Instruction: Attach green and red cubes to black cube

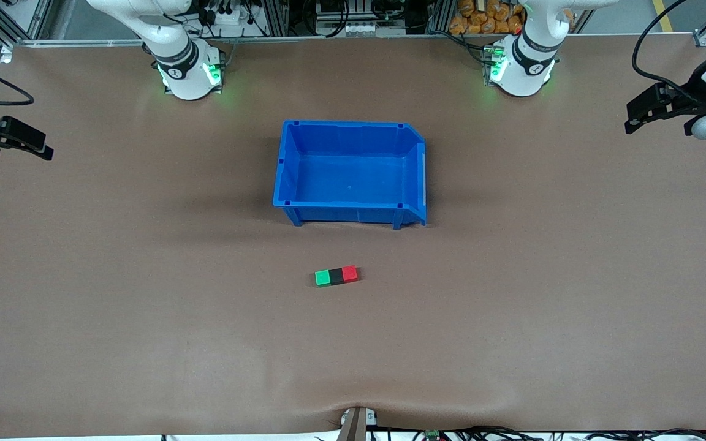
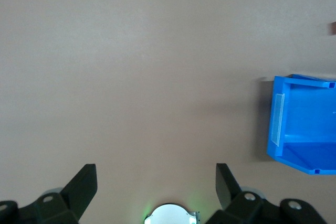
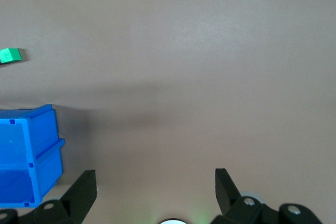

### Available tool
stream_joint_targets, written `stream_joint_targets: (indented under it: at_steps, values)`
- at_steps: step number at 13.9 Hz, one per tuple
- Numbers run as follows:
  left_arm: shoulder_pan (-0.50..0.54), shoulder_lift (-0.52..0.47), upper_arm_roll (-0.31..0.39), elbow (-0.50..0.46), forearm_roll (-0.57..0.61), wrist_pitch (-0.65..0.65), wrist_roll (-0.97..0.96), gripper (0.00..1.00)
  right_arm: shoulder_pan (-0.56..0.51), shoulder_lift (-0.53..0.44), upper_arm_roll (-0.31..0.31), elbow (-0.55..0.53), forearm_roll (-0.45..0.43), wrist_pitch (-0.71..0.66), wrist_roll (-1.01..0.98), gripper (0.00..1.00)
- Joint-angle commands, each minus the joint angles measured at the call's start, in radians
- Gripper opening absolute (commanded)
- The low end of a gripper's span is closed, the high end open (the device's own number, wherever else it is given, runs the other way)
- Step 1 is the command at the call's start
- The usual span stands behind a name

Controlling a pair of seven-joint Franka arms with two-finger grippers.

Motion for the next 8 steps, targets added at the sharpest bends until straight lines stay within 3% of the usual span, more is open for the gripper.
stream_joint_targets:
  at_steps: [1, 8]
  values:
    - [-0.004, -0.001, 0.007, 0.010, -0.004, -0.014, 0.019, 1.00, 0.004, -0.003, -0.006, -0.002, 0.011, 0.001, -0.008, 1.00]
    - [-0.001, 0.011, 0.010, 0.010, -0.003, -0.014, 0.016, 1.00, -0.009, -0.005, -0.010, -0.002, 0.000, 0.004, -0.037, 1.00]
